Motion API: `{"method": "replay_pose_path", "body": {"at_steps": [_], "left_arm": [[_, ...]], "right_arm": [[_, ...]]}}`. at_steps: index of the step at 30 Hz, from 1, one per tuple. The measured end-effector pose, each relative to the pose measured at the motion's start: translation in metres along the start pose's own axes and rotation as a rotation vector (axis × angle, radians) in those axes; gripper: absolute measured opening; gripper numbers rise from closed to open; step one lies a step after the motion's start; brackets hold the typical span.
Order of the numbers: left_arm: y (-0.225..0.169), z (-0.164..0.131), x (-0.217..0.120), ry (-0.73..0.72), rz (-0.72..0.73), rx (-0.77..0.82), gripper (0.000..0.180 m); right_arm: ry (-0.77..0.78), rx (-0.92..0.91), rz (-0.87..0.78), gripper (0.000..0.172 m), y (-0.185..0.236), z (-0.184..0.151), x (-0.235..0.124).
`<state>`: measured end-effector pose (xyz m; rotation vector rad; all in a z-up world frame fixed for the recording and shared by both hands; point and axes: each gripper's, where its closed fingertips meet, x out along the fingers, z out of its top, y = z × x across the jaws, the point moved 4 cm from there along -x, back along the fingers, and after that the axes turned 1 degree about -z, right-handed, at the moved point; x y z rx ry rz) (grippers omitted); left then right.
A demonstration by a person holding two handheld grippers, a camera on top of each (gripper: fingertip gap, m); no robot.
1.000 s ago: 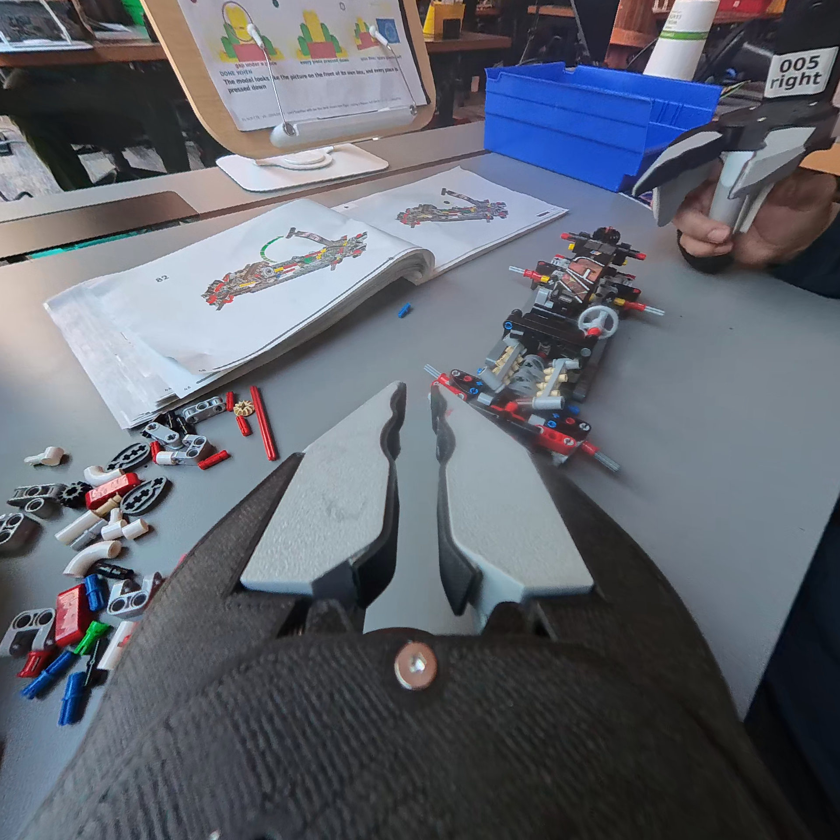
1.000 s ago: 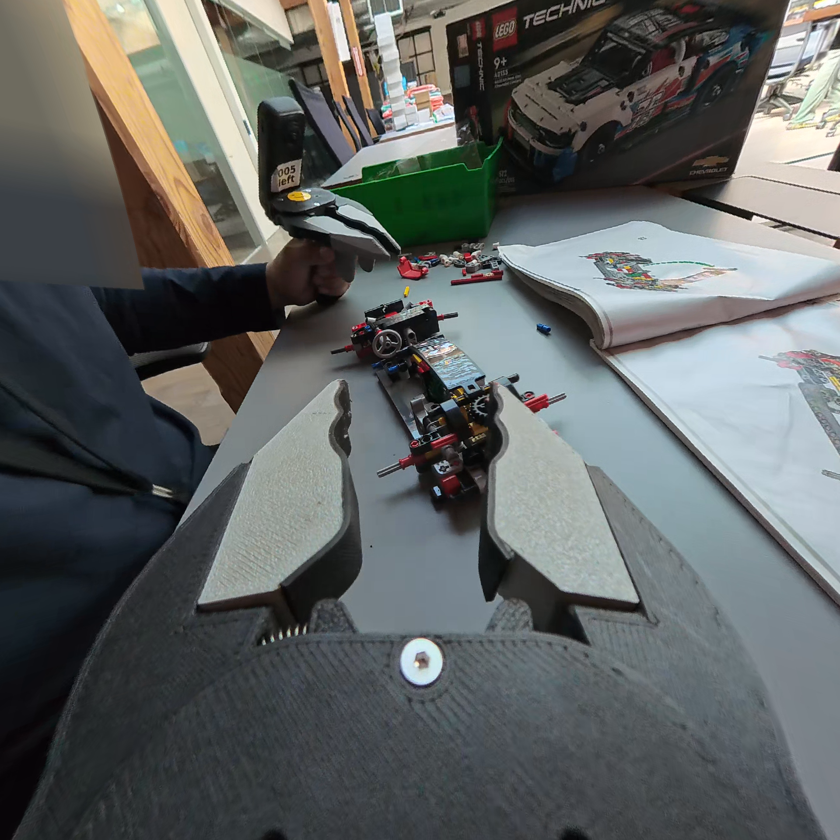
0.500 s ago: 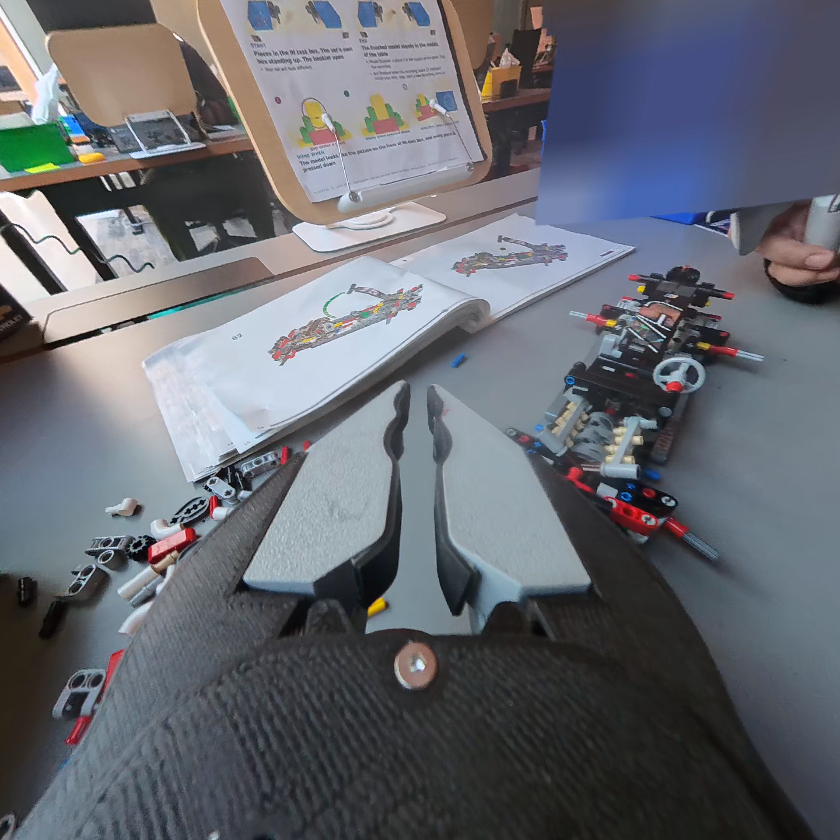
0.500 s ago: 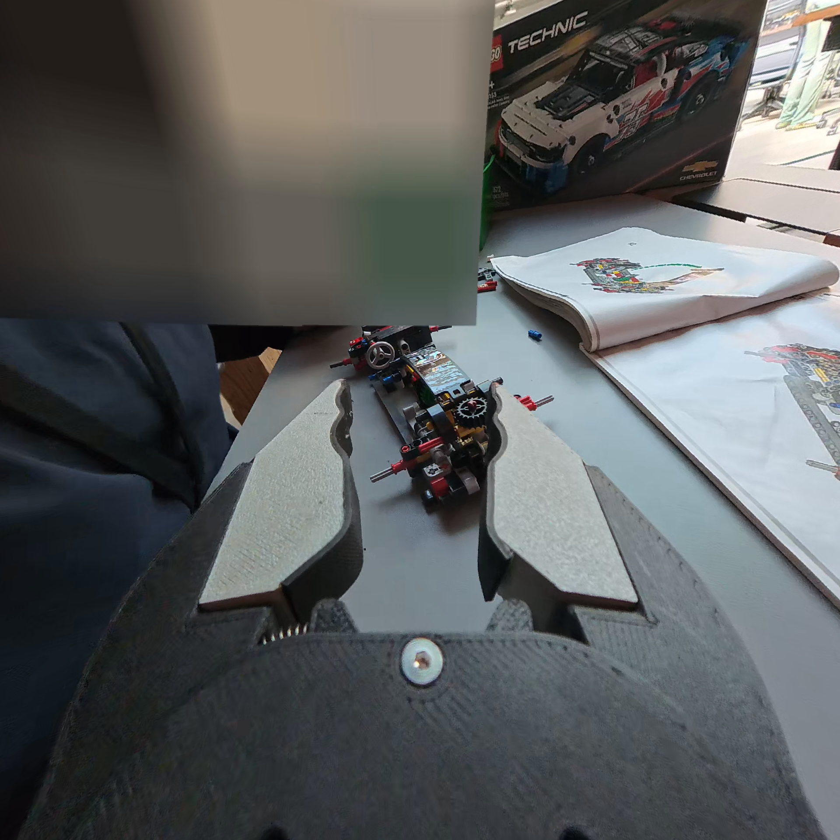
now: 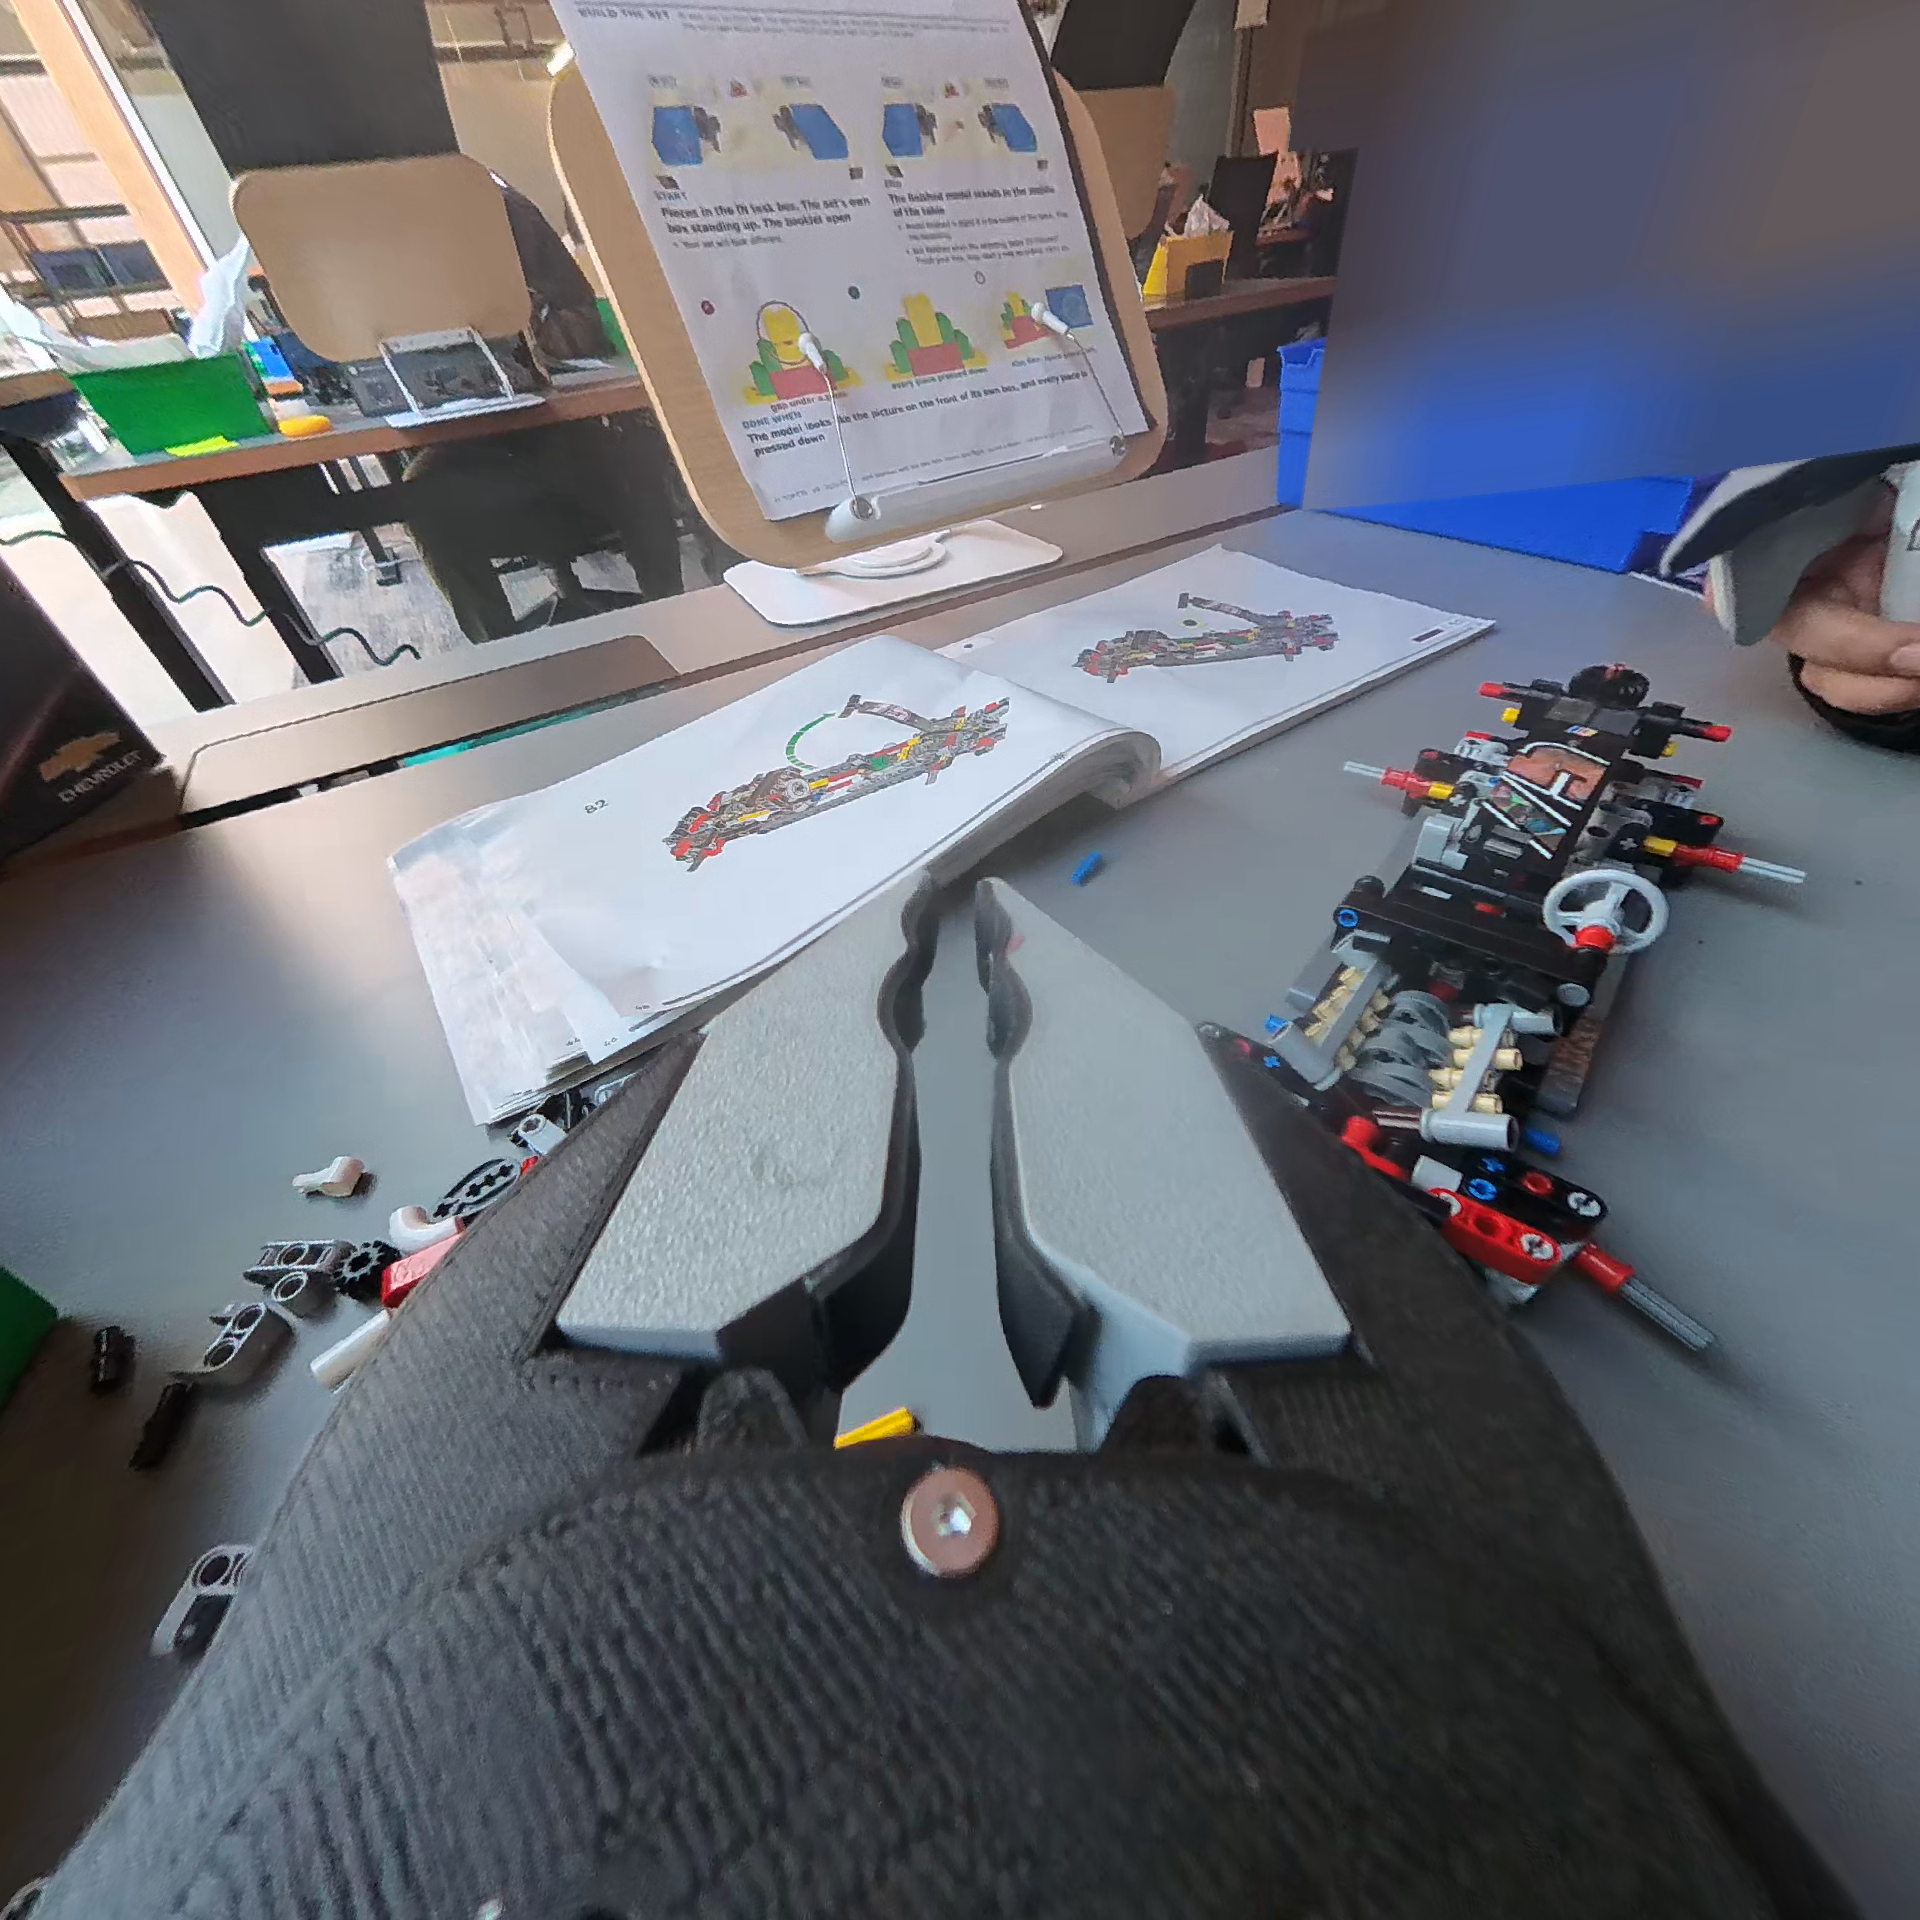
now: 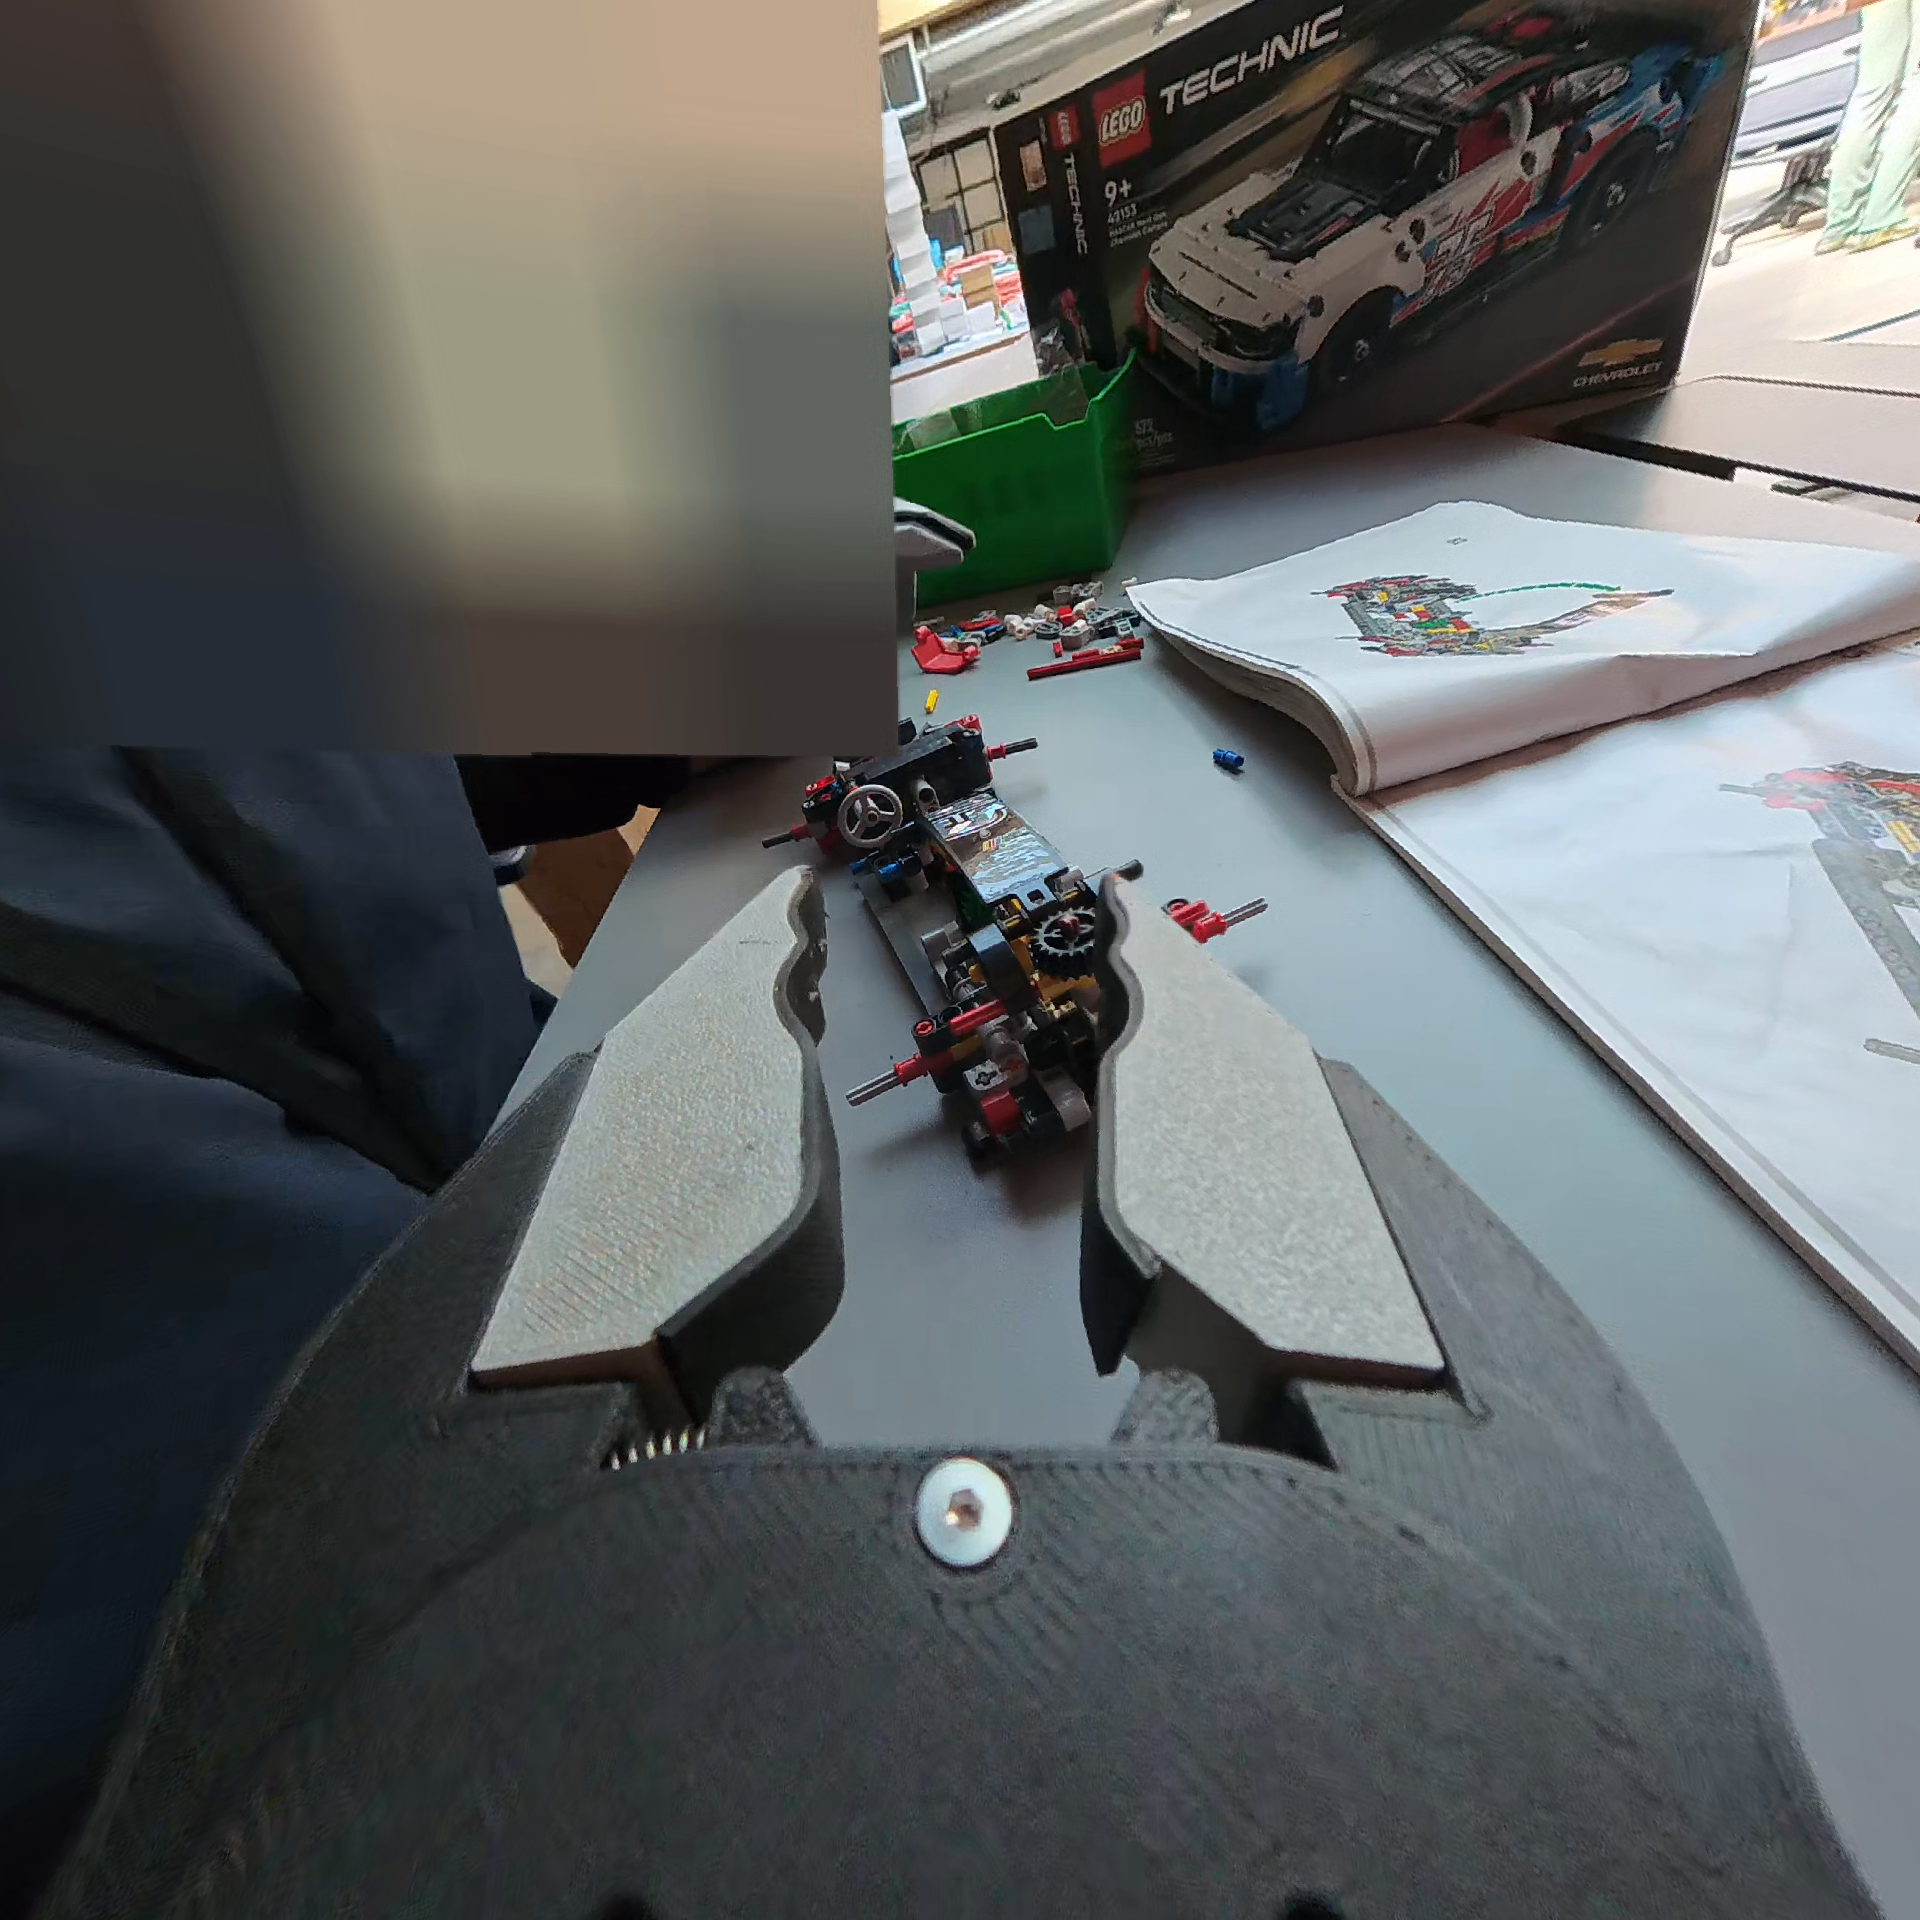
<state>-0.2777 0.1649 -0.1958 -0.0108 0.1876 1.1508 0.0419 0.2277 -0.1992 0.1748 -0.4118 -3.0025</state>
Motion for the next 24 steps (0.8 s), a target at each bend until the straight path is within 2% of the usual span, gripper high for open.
{"method": "replay_pose_path", "body": {"at_steps": [4, 8, 12, 13, 14, 17, 20, 22, 24], "left_arm": [[-0.002, 0.001, 0.001, -0.005, -0.016, 0.011, 0.003], [-0.007, 0.002, 0.002, -0.015, -0.041, 0.034, 0.003], [-0.016, 0.005, 0.002, -0.041, -0.095, 0.045, 0.003], [-0.017, 0.005, 0.002, -0.044, -0.106, 0.04, 0.003], [-0.017, 0.005, 0.002, -0.048, -0.116, 0.031, 0.003], [-0.019, 0.006, 0.003, -0.047, -0.149, 0.016, 0.003], [-0.023, 0.006, 0.004, -0.046, -0.168, 0.026, 0.003], [-0.024, 0.006, 0.004, -0.048, -0.177, 0.029, 0.003], [-0.024, 0.006, 0.005, -0.045, -0.181, 0.027, 0.003]], "right_arm": [[0.054, -0.071, -0.044, 0.047, 0.003, -0.005, 0.007], [0.088, -0.16, -0.16, 0.039, 0.0, -0.005, 0.015], [0.112, -0.244, -0.218, 0.052, 0.007, 0.007, 0.032], [0.146, -0.281, -0.241, 0.058, 0.01, 0.008, 0.038], [0.197, -0.331, -0.263, 0.057, 0.014, 0.007, 0.046], [0.353, -0.566, -0.417, 0.049, 0.013, -0.001, 0.066], [0.513, -0.775, -0.559, 0.032, 0.007, -0.012, 0.081], [0.59, -0.857, -0.598, 0.028, 0.005, -0.021, 0.087], [0.592, -0.88, -0.616, 0.026, 0.006, -0.023, 0.089]]}}
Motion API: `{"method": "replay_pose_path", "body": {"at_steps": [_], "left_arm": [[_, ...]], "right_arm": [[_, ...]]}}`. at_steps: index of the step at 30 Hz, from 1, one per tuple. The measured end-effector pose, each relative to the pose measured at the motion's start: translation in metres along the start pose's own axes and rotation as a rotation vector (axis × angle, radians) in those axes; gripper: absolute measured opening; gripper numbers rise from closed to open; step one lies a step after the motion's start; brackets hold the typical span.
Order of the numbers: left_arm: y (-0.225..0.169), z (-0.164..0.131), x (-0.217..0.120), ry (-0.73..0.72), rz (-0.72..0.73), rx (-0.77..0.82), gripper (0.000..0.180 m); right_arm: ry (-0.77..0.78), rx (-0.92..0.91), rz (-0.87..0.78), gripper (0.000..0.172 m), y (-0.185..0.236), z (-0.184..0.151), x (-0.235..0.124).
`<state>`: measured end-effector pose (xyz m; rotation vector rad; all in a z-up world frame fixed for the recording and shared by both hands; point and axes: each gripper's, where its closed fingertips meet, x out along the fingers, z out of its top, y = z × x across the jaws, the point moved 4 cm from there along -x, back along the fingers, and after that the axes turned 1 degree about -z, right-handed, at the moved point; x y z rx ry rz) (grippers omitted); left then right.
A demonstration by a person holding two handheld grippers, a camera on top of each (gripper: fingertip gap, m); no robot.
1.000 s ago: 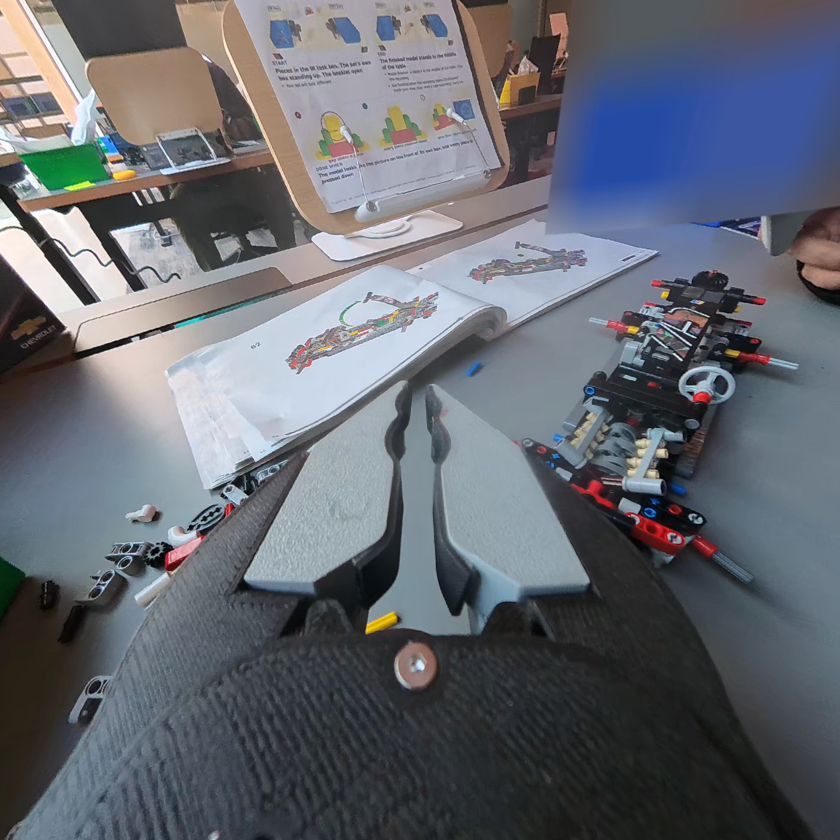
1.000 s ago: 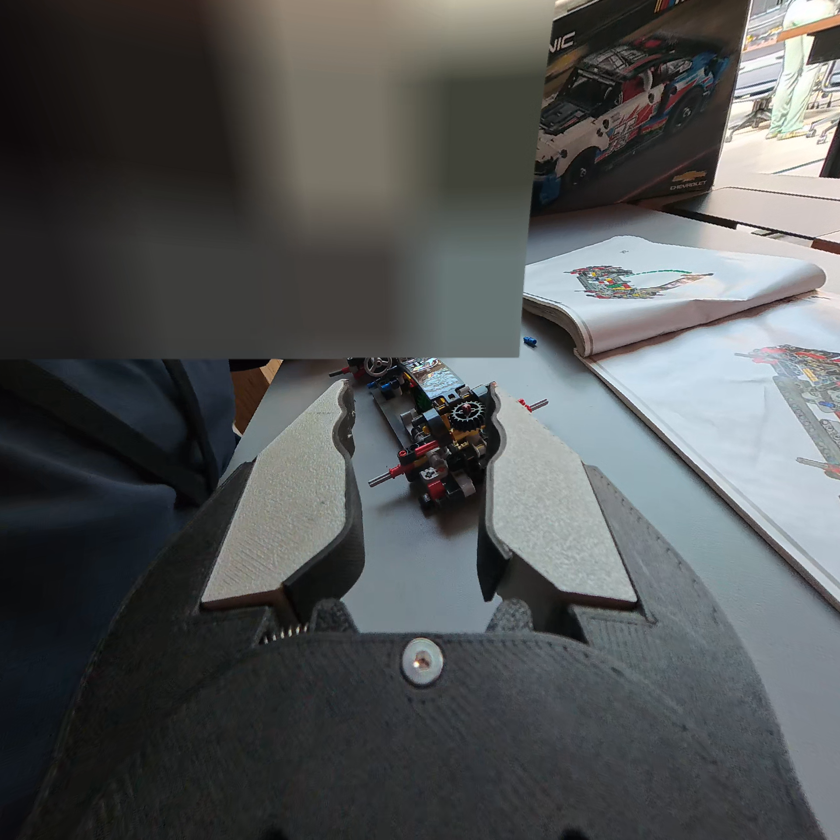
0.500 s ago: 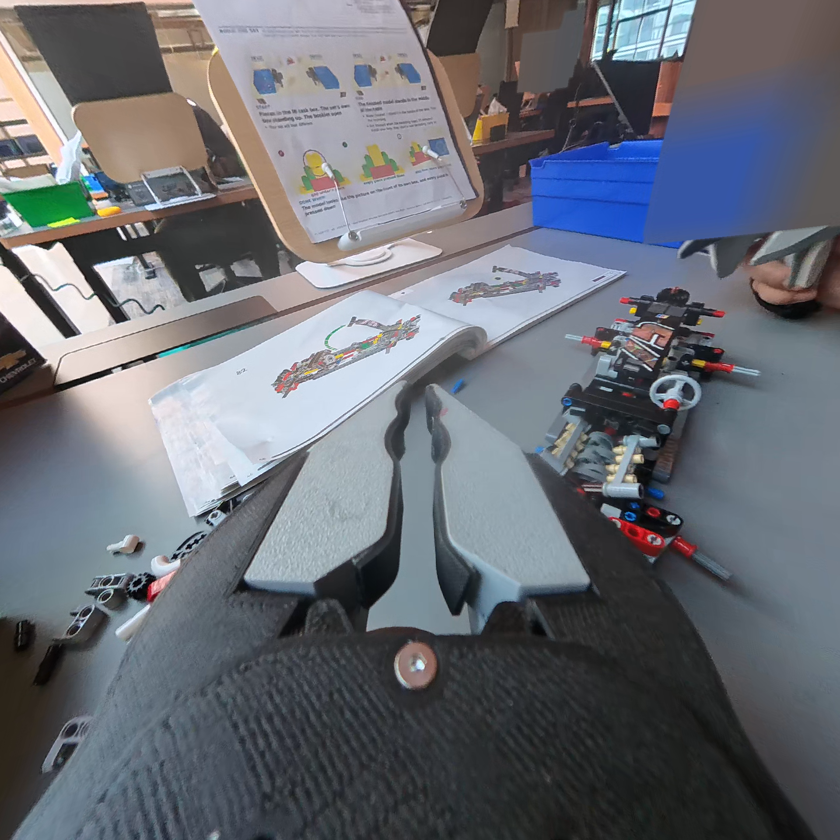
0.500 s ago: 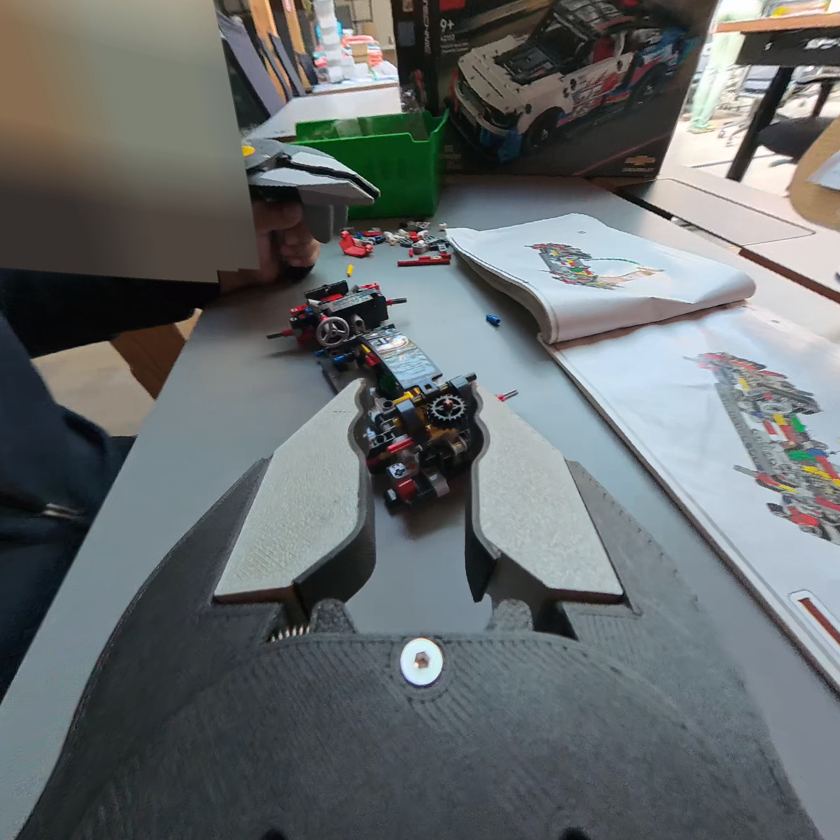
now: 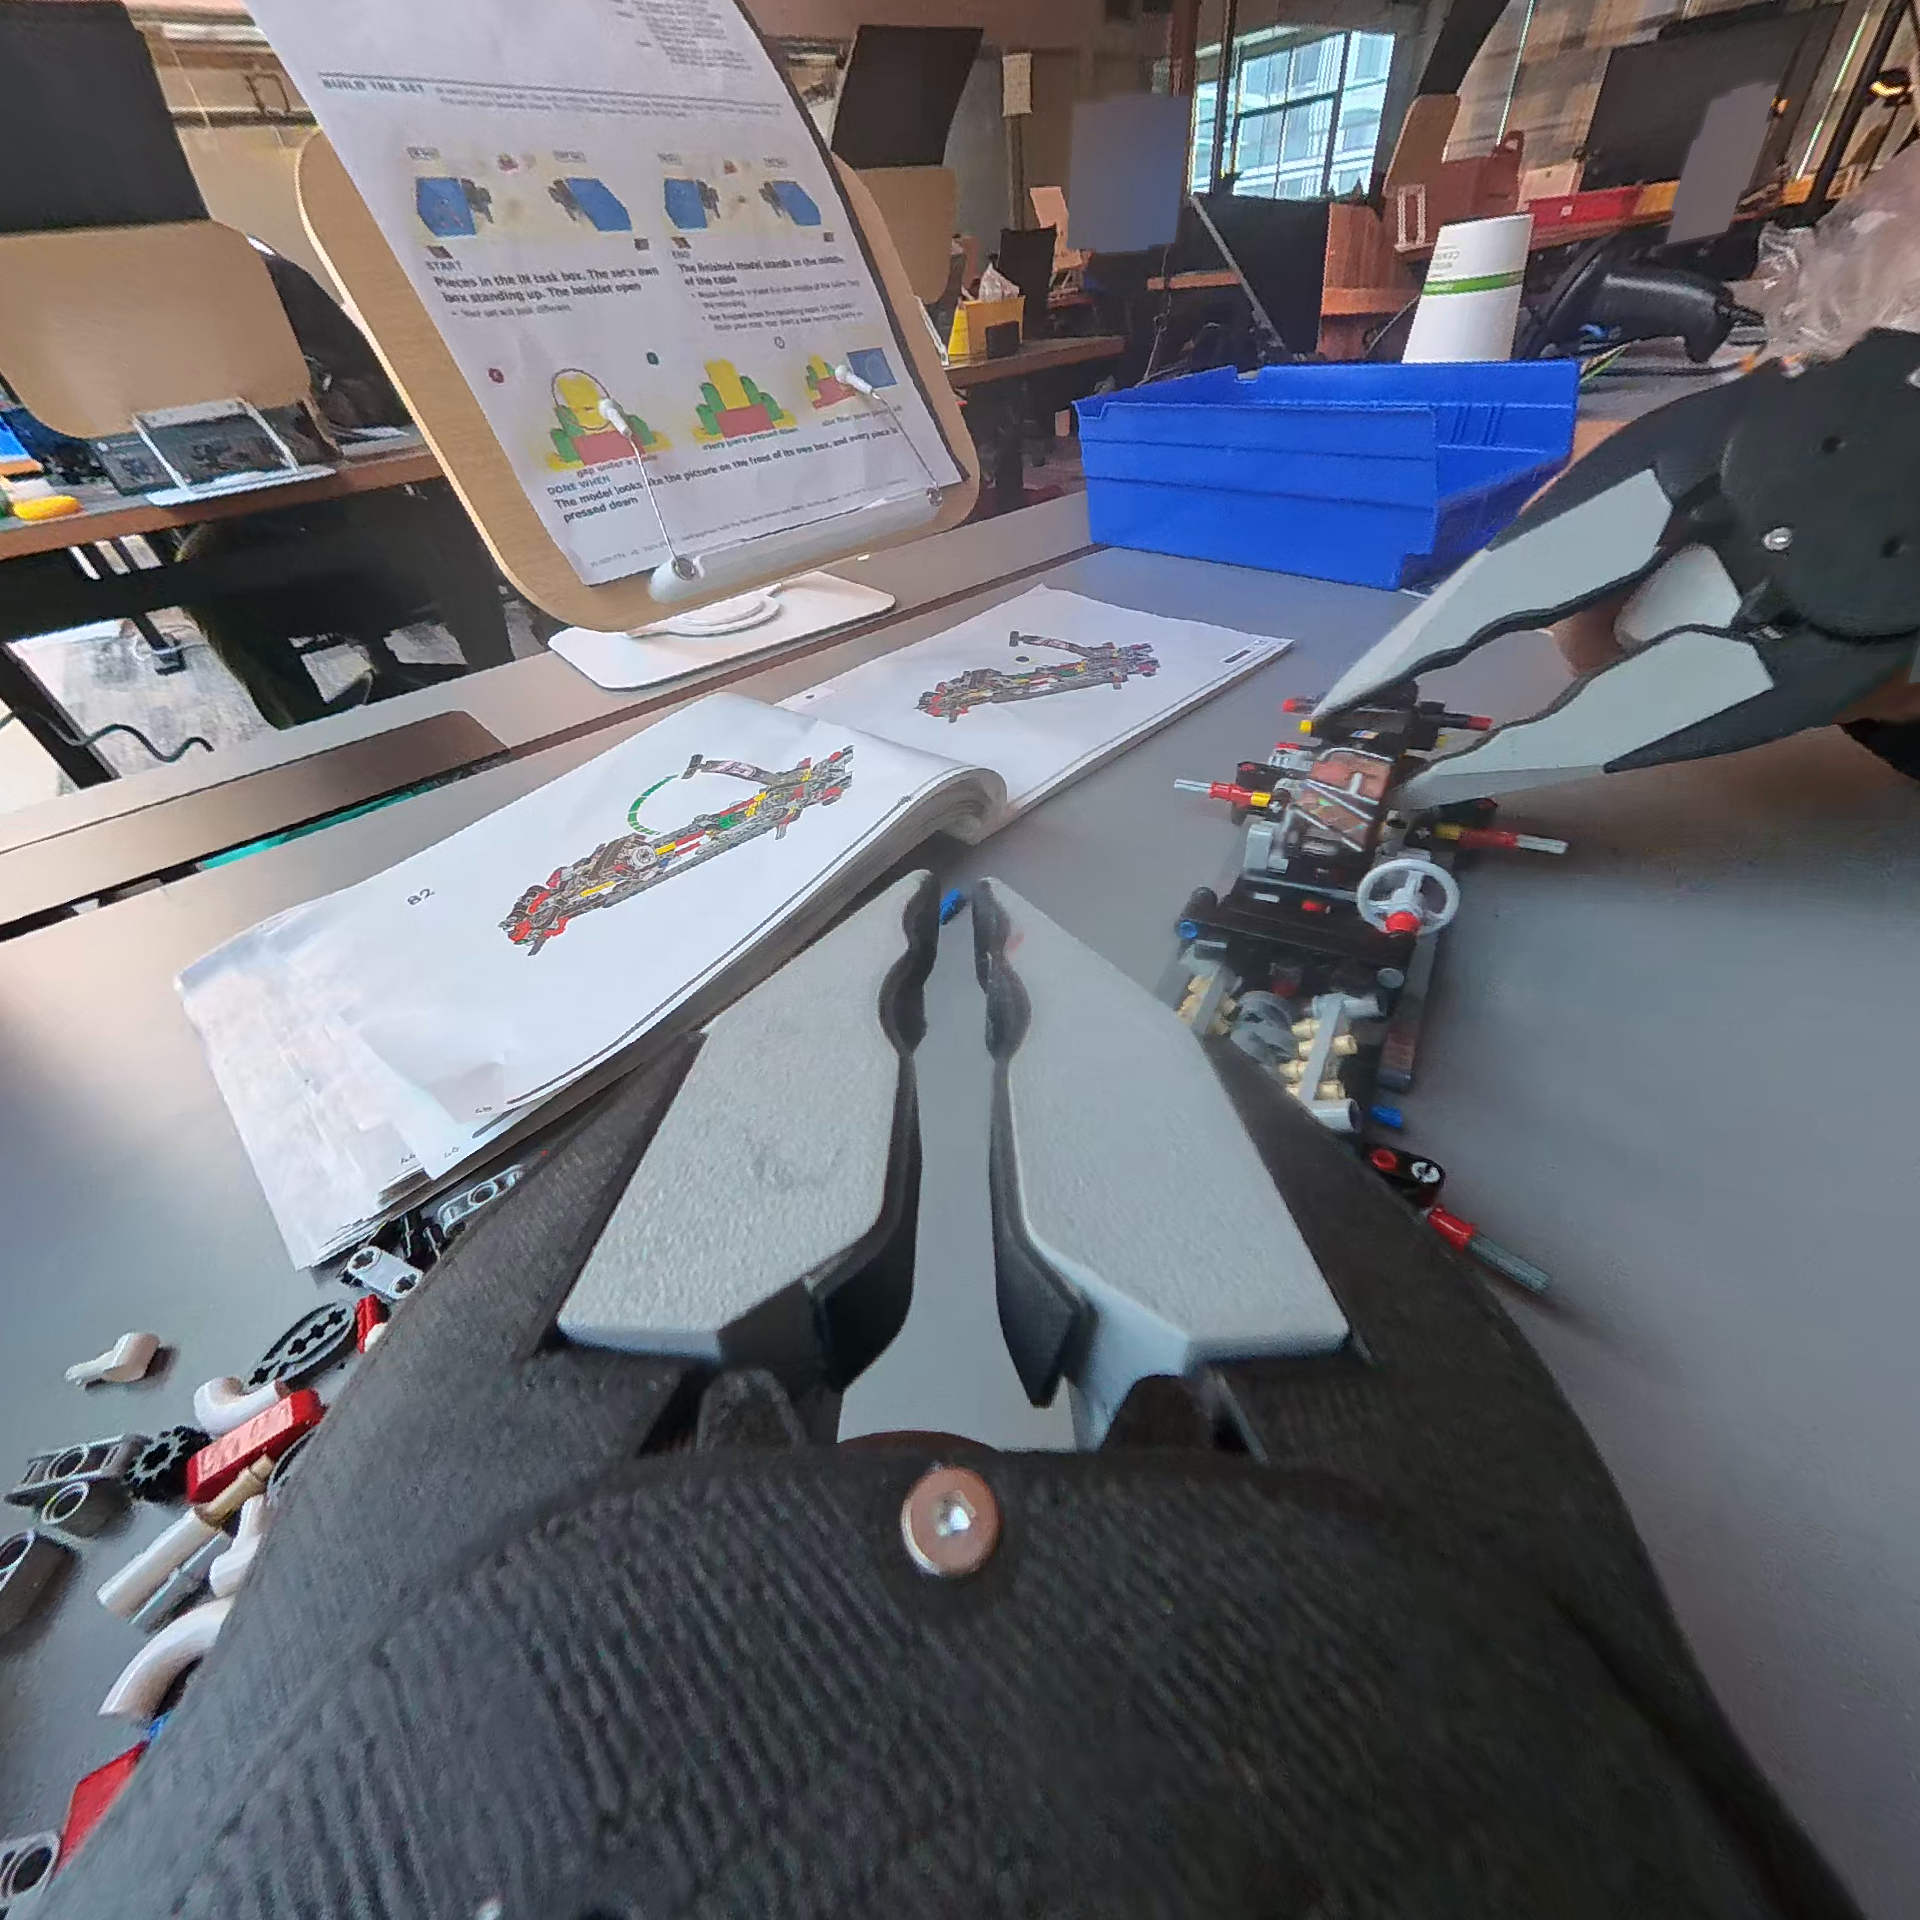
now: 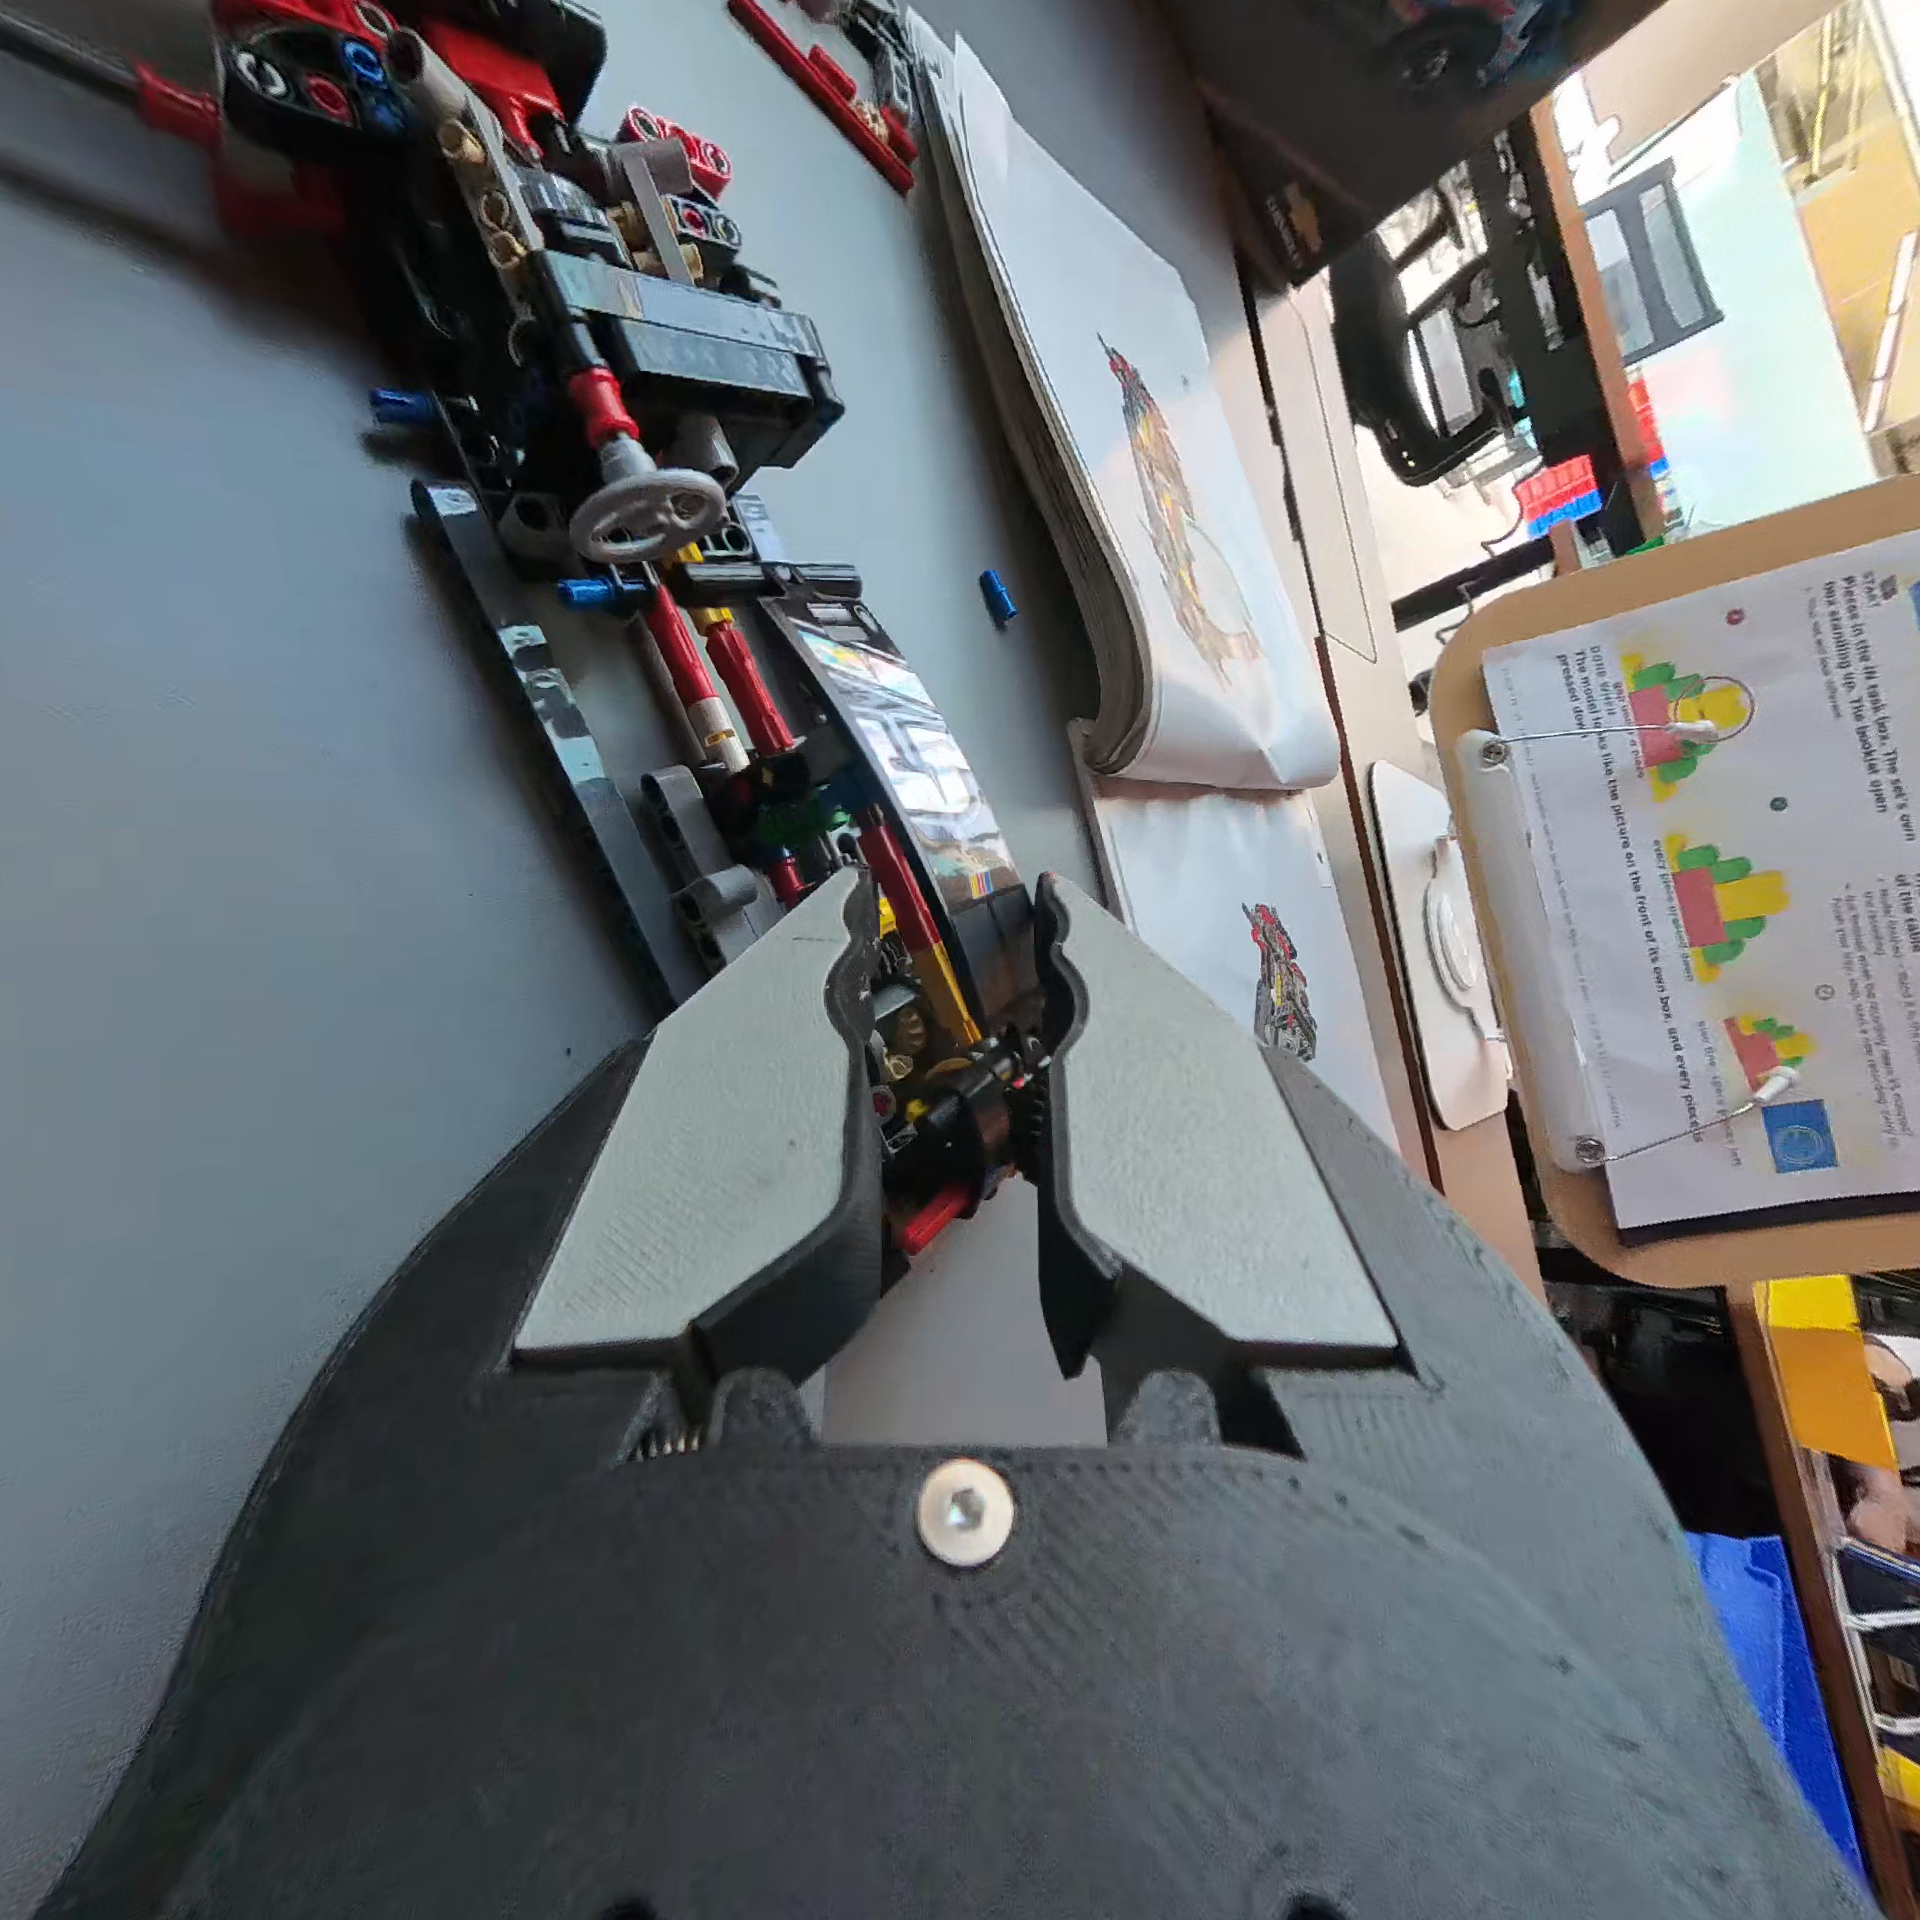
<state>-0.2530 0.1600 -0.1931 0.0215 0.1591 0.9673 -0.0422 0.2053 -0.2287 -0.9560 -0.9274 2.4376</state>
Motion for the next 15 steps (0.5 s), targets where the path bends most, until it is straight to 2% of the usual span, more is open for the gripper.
{"method": "replay_pose_path", "body": {"at_steps": [4, 9, 15], "left_arm": [[0.001, 0.001, -0.001, -0.01, -0.006, -0.011, 0.003], [0.001, 0.001, -0.001, -0.01, -0.006, -0.019, 0.003], [0.001, 0.0, 0.0, 0.0, 0.001, -0.014, 0.004]], "right_arm": [[-0.099, 0.158, 0.0, 0.017, -0.008, 0.004, -0.007], [-0.227, 0.481, 0.07, 0.016, -0.026, -0.001, -0.016], [-0.285, 0.594, 0.123, 0.017, -0.033, -0.007, -0.018]]}}
